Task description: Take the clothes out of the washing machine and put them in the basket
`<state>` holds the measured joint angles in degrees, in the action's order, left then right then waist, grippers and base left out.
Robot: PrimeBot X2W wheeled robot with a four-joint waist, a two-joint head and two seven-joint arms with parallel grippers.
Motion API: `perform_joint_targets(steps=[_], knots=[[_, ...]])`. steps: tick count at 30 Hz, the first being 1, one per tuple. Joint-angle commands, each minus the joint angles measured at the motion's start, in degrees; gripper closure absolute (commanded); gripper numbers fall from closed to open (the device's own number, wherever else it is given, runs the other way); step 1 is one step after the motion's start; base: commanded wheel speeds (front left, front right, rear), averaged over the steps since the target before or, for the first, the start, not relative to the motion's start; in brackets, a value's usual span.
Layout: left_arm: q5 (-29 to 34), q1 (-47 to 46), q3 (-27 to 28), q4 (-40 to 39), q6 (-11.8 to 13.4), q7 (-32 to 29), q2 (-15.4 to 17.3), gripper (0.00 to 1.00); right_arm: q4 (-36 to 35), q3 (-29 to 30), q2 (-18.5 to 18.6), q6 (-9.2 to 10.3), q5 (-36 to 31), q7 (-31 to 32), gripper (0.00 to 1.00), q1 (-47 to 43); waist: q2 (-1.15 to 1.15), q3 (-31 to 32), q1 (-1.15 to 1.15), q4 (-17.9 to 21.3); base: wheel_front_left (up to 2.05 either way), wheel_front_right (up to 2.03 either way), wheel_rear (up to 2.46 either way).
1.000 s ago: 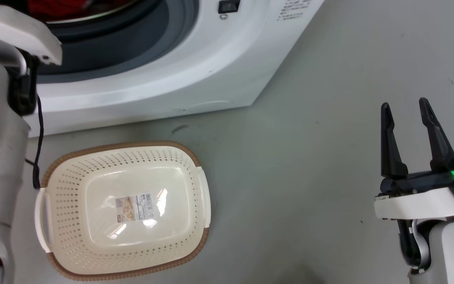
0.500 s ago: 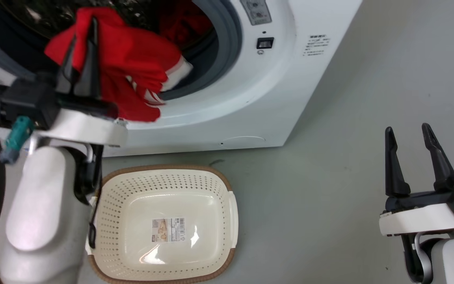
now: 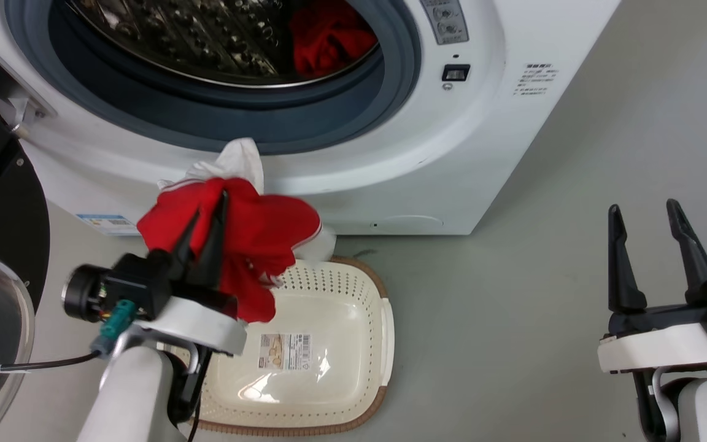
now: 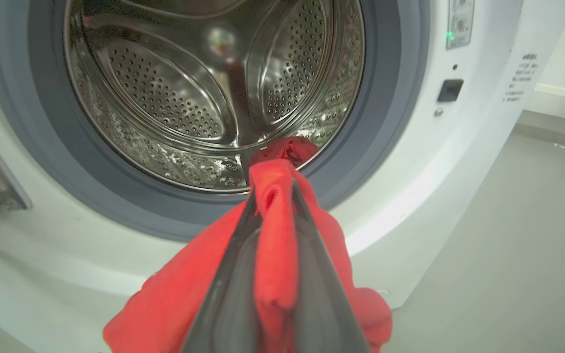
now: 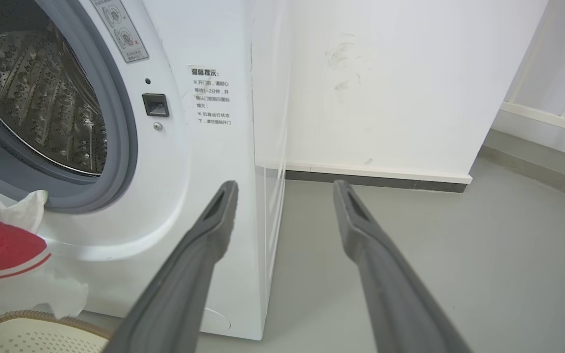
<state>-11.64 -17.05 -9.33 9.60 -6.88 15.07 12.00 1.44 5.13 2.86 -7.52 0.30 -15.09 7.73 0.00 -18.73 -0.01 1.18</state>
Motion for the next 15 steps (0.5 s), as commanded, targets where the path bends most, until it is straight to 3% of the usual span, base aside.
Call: perform_joint_targets(steps=[1,15], knots=[[0.41,0.20,-0.10,0.33,-0.07,0.15,-0.16,1.00,-0.27,0.20,0.03,0.06,-0.42,-0.12,0.00,0.44,0.00,-0.94,0.01,-0.34,0.00,0.00,0.00],[4.37,-8.56,0.90,22.09,-0.46,0.15,-3.08,1.00,-5.58,2.01,0.03,0.06,-5.39,-0.12,0.00,3.74,0.00,-17.51,0.01,-0.74,0.00,0.00,0.00]])
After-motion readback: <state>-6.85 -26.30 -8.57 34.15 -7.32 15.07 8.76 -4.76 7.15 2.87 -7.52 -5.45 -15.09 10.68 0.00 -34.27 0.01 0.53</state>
